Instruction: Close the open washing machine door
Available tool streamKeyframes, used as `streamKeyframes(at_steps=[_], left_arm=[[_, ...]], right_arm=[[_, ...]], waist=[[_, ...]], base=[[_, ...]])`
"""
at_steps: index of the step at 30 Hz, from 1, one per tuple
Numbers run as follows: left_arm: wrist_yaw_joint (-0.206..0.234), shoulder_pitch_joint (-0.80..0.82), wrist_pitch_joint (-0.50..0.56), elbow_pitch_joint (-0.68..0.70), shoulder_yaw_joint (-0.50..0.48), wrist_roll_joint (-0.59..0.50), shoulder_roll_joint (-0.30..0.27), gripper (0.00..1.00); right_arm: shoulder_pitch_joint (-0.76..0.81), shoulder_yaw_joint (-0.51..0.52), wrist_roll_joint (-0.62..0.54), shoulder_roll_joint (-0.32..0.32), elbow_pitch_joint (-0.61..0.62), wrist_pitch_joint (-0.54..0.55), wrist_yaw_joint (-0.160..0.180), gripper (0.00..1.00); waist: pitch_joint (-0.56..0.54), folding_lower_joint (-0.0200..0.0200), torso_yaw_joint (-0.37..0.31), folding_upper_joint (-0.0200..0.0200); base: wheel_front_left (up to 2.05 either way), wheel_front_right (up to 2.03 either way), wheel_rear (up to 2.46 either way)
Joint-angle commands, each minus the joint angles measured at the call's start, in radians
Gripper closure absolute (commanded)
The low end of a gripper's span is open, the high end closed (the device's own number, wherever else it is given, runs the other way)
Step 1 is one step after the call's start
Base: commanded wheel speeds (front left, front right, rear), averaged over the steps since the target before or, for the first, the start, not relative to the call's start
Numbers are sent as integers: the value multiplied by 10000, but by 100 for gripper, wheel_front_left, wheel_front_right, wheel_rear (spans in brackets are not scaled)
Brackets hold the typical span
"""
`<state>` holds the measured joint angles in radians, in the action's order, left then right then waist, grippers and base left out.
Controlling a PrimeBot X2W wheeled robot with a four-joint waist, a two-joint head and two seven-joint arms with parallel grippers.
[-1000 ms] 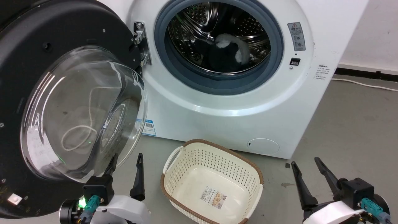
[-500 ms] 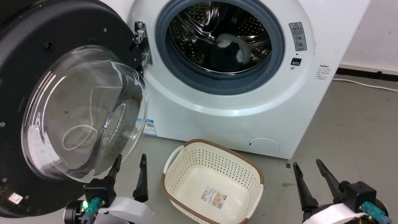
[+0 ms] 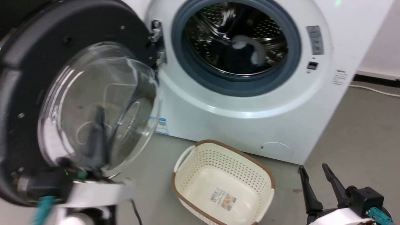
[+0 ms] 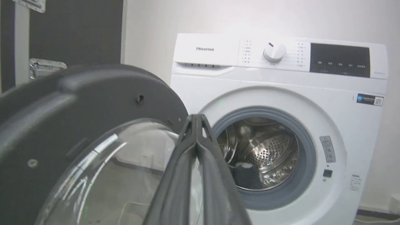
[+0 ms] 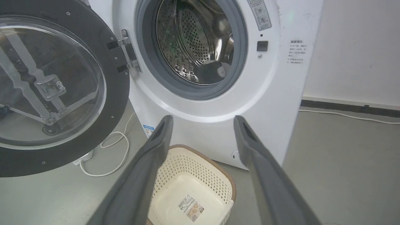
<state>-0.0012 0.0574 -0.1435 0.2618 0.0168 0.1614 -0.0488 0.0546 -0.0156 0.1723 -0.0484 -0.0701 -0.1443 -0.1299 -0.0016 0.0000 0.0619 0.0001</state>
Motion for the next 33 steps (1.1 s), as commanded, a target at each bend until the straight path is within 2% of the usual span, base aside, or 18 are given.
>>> streamKeyframes(at_steps=[1, 6, 9, 11, 16, 20, 27, 33], left_arm=[[120, 233, -115, 500, -227, 11, -15, 100], [937, 584, -220, 1926, -1458, 286, -15, 100], [1344, 574, -283, 1963, -2498, 743, -15, 100], [1399, 492, -325, 1575, -3194, 1233, -14, 100], [781, 524, -429, -280, -4726, 2110, -78, 100], [171, 1069, -224, -2198, -5154, 2942, -777, 100], [-629, 2412, 1394, -4896, -4815, 3991, -2296, 100], [-1069, 3101, 2845, -5883, -3706, 5030, -3115, 100]], right_arm=[[114, -3, 126, -11, -46, -109, -5, 0], [127, -23, 240, -11, -111, -214, -5, 0], [132, -18, 328, -12, -158, -277, -5, 0], [147, -29, 391, -12, -188, -318, -5, 0], [232, 20, 502, -13, -230, -423, -6, 0], [185, 57, 419, -13, -192, -506, -6, 0], [-94, 411, -67, -14, -60, -595, -6, 0], [-373, 660, -339, -15, 300, -435, -7, 0]], waist=[[-37, 0, 250, -1], [-114, 0, 860, -1], [-145, 0, 1250, -1], [-156, 0, 1494, -1], [-86, 0, 2086, -1], [279, 0, 2353, -1], [1163, 0, 2611, -1], [1758, 0, 2741, -1]], base=[[0, 0, 0], [0, 0, 0], [0, 0, 0], [0, 0, 0], [0, 0, 0], [0, 0, 0], [0, 0, 0], [0, 0, 0]])
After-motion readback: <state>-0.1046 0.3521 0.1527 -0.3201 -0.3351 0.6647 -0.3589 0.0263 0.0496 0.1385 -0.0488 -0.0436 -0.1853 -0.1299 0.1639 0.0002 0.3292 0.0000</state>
